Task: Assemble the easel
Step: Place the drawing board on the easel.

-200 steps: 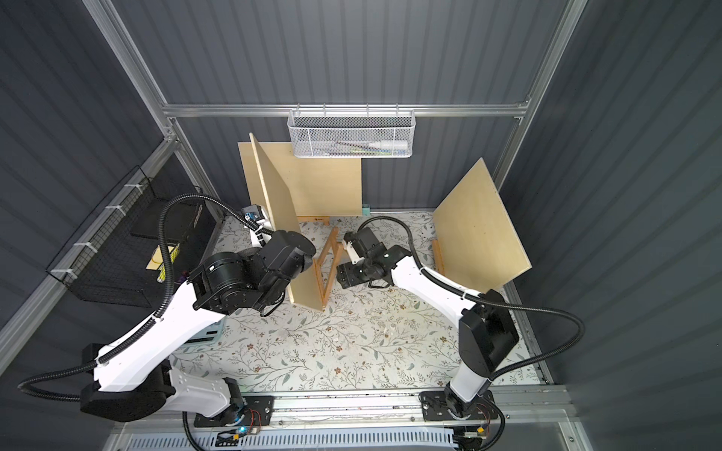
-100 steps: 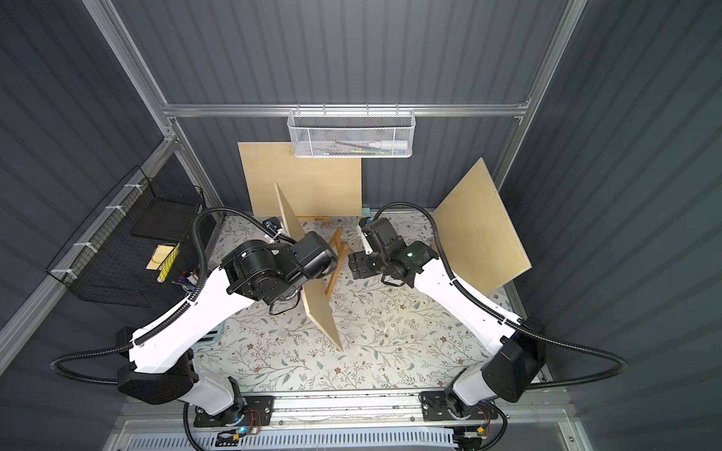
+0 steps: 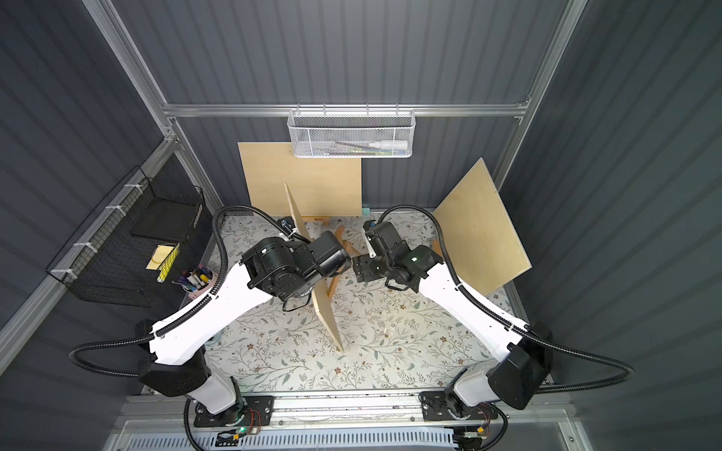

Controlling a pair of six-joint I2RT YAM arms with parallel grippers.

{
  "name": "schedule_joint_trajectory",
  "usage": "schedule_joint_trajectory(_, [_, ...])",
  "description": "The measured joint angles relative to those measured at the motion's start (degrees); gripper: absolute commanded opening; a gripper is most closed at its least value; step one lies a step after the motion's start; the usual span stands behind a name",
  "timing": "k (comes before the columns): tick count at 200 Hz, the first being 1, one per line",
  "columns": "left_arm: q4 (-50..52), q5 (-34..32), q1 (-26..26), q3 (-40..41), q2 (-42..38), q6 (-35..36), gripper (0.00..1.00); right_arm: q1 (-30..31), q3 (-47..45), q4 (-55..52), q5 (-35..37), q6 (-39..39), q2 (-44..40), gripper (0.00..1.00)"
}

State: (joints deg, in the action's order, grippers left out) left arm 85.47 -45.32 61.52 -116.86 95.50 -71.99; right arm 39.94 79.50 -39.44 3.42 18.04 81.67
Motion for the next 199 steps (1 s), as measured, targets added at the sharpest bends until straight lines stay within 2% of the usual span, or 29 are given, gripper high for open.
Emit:
schedule_joint_trajectory(24, [-1.0,0.6,-0.3,-0.5,0.6,2.5,0.57,0.0,0.0,-0.1,0.1,0.3,-1.0,0.80])
schedule_joint_trajectory(32, [-1.6,0.9,-0.6,-0.8,1.0,3.4,0.62,0.0,0.0,-0.1,0.2,0.4,-1.4,0.80])
schedule_joint_trajectory(108, [-9.5,6.1,-2.8,-4.1,5.3,10.9,0.71,0.0,-0.3,-1.7,3.9,0.5,-5.6,0.81])
schedule_joint_trajectory(143, [-12.3,6.4,-5.2,-3.4,5.2,13.9,0.82,-0.3,-0.3,-2.7,8.4,-0.6,-7.1,0.83])
schedule_joint_trajectory(183, [-14.8,6.4,-5.4,-3.4,5.4,18.4,0.86,-4.6,1.4,-4.6,12.3,-0.7,-9.1,0.84])
schedule_joint_trajectory(199, [-16.0,6.3,-5.4,-3.4,5.4,20.0,0.93,-6.6,1.6,-5.0,12.7,-1.1,-9.8,0.84])
